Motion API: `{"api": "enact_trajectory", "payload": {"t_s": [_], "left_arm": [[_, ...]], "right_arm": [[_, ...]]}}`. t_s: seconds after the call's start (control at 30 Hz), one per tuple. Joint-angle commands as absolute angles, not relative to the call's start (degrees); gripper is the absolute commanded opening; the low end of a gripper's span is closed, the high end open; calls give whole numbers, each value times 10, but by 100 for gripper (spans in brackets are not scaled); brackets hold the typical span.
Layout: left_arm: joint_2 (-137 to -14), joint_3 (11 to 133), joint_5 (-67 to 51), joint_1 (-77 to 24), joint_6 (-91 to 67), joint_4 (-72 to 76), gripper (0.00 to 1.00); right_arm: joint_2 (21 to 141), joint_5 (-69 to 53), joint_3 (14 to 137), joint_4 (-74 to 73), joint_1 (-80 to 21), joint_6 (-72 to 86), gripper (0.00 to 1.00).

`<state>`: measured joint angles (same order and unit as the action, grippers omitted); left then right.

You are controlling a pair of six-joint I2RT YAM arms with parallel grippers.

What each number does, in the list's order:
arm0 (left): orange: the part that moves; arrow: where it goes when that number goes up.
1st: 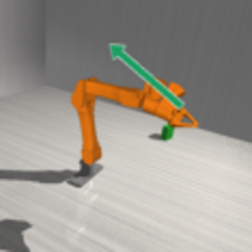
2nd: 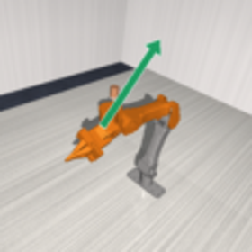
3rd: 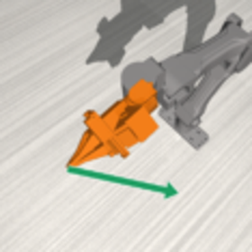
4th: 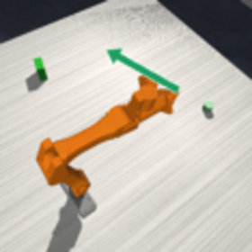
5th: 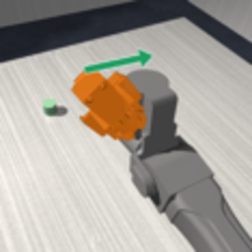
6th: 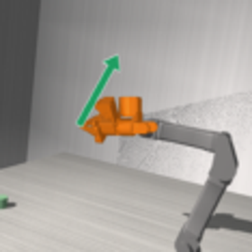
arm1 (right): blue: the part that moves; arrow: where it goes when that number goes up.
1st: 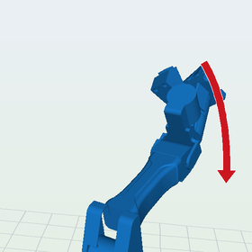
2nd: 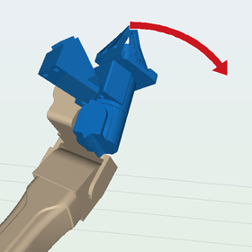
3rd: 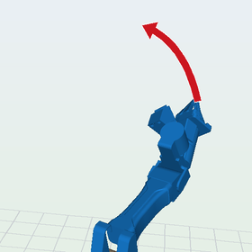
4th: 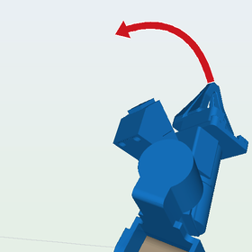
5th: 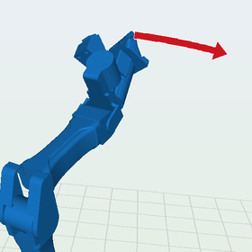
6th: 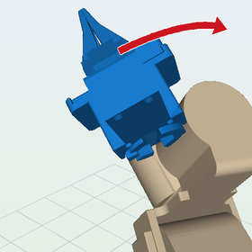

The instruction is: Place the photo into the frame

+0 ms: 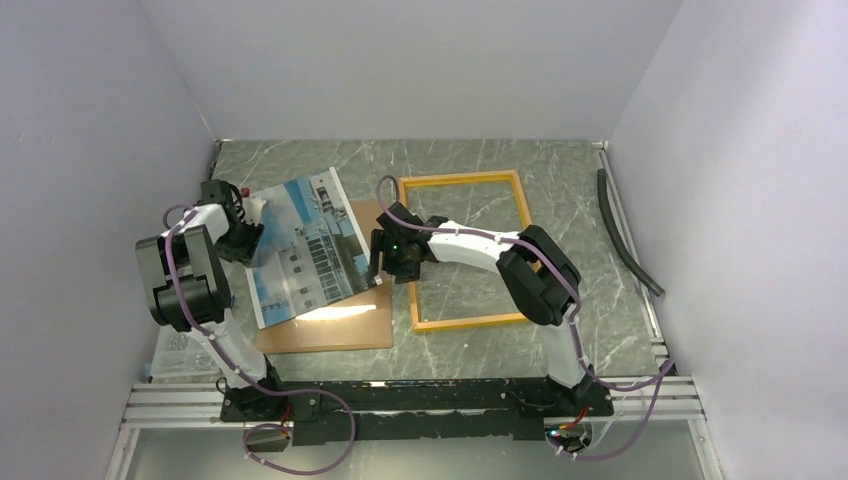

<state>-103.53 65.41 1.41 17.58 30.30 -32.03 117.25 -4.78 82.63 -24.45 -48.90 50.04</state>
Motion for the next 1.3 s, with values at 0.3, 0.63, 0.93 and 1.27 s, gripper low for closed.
{"api": "enact_trajectory", "payload": {"t_s": [0.3, 0.63, 0.93, 1.27], "left_arm": [[-1035, 585, -26, 153, 285, -311, 48], [-1030, 577, -34, 147, 286, -312, 46], [-1029, 579, -43, 145, 286, -319, 45], [-1026, 589, -57, 144, 282, -335, 44]], "right_arm": [[1182, -123, 867, -171, -489, 540, 70], [1154, -152, 868, -143, -482, 542, 67], [1115, -234, 794, 0, -480, 579, 66], [1147, -335, 677, 315, -474, 705, 70]]}}
